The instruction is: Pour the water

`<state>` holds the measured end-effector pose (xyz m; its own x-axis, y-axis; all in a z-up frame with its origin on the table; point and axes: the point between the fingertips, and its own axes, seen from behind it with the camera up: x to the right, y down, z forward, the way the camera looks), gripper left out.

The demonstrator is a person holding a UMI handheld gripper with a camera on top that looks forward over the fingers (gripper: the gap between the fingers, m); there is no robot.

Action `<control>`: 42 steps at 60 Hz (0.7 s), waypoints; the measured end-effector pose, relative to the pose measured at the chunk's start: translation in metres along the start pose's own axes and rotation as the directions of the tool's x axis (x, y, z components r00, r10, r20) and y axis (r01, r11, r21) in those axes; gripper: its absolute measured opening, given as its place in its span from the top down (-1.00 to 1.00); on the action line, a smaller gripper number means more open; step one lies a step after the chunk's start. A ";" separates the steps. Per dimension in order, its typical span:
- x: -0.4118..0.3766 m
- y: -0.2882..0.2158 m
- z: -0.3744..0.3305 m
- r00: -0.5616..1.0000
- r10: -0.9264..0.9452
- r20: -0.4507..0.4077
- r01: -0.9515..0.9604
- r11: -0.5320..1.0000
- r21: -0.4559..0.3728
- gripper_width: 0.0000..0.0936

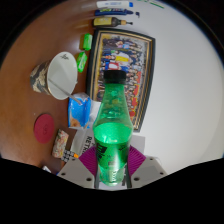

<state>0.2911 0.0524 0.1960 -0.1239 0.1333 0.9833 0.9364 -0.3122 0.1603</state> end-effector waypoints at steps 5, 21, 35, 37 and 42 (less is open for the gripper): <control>-0.001 -0.002 0.008 0.990 -0.136 -0.023 0.136 0.991 -0.014 0.24; -0.019 -0.001 0.023 0.955 -0.298 -0.001 0.298 0.954 -0.015 0.23; -0.008 -0.003 0.015 0.993 -0.115 0.017 0.115 0.993 0.035 0.24; -0.004 -0.001 0.013 0.999 -0.035 0.040 0.033 0.999 0.039 0.24; 0.013 0.003 0.008 0.980 0.190 0.065 -0.192 0.981 0.032 0.24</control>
<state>0.2946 0.0613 0.2089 0.0779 0.1322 0.9882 0.9527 -0.3020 -0.0347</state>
